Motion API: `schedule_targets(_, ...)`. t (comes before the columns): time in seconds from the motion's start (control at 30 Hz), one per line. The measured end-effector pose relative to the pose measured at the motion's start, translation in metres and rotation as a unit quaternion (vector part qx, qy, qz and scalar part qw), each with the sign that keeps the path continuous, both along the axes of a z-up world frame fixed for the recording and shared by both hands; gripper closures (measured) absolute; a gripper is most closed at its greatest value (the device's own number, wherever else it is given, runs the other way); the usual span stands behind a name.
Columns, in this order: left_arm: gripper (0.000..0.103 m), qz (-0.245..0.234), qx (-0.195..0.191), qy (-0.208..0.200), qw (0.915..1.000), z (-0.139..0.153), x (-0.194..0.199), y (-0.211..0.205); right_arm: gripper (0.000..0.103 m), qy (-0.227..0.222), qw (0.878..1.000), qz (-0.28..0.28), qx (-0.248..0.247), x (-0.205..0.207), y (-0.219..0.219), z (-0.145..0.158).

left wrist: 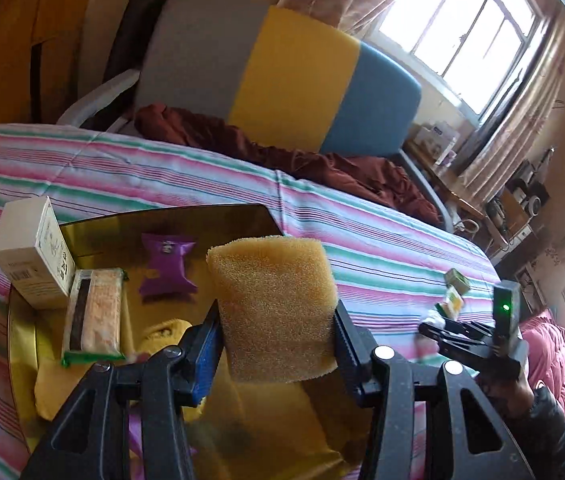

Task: Organize objects
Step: 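Carry the yellow sponge into the gold tray with the left gripper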

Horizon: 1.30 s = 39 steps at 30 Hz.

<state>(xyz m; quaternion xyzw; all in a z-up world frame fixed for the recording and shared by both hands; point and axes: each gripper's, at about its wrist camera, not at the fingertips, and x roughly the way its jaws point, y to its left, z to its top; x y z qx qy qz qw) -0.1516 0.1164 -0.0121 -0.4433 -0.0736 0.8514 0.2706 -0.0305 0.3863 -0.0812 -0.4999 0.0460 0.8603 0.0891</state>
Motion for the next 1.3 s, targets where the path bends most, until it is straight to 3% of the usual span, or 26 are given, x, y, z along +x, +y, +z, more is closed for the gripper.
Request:
schedule_targets(0.33, 0.052, 0.029, -0.035, -0.079, 0.9958, -0.043, -0.061, 0.020, 0.057, -0.004, 1.000, 0.006, 0.011, -0.001, -0.003, -0.002)
schedule_targets(0.63, 0.048, 0.036, -0.103, -0.104, 0.9886, -0.077, -0.100, 0.041, 0.057, -0.006, 1.000, 0.010, 0.018, -0.002, -0.005, -0.003)
schedule_targets(0.87, 0.045, 0.041, -0.123, -0.089, 0.9876, -0.085, -0.097, 0.041, 0.057, -0.007, 1.000, 0.012, 0.019, -0.004, -0.006, -0.003)
schedule_targets(1.13, 0.045, 0.047, -0.122, -0.059, 0.9896, -0.070, -0.077, 0.030, 0.057, -0.007, 1.000, 0.014, 0.025, -0.004, -0.007, -0.005)
schedule_targets(1.3, 0.045, 0.050, -0.128, -0.002, 0.9904, -0.043, -0.044, 0.023, 0.057, -0.006, 0.999, 0.017, 0.034, -0.003, -0.009, -0.006)
